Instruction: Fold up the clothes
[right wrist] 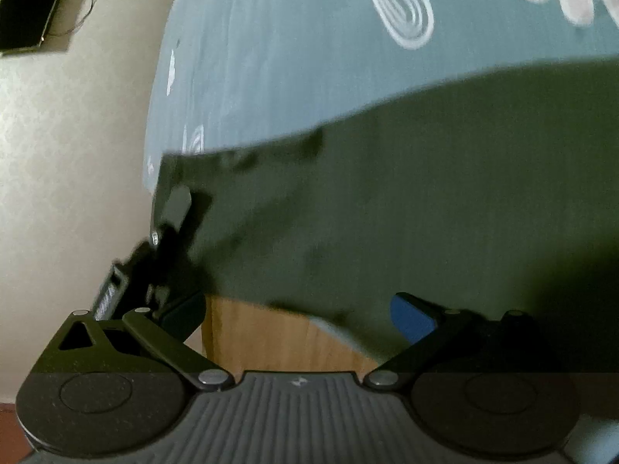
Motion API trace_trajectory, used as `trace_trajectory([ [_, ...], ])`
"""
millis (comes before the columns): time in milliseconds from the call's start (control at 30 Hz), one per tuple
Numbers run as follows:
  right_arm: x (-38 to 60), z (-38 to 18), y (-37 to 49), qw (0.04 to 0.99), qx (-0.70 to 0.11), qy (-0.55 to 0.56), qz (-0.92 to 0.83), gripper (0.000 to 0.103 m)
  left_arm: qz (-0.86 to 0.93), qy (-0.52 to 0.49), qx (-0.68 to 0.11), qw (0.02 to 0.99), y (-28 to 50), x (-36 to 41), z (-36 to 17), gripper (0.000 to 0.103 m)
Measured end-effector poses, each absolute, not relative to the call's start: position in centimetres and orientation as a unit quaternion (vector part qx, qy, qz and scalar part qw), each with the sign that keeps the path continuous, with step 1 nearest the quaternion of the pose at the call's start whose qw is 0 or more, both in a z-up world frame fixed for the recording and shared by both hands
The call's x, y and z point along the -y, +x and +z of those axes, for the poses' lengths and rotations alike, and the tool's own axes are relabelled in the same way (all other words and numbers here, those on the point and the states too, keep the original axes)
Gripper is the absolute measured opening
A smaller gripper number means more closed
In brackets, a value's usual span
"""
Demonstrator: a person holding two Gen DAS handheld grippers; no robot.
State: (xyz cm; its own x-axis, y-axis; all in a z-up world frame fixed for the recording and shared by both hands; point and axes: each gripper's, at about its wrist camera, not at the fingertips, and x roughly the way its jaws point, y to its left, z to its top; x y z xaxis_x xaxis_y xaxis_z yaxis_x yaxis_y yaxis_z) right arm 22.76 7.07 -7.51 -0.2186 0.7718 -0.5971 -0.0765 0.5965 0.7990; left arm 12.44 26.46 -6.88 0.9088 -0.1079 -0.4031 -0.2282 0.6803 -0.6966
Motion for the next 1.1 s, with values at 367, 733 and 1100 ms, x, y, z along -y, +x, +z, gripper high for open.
trace_trajectory([
  [367, -2.5, -3.8, 24.6, 0.647, -0.618, 0.279, 0.35, 0.103, 0.02, -0.373, -0.211, 0.903, 12.9, -23.9, -4.5, 0.006],
  [733, 12.9, -0.1, 26.8, 0.76, -0.528, 0.256, 0.28, 0.103, 0.015, -0.342, -0.22, 0.913, 14.6, -17.9, -1.7, 0.006],
  [1100, 23.7, 0.7, 25.3, 0.762, -0.505, 0.293, 0.278, 0.103, 0.018, -0.282, -0.256, 0.924, 16.8, -10.9, -0.2, 0.006],
])
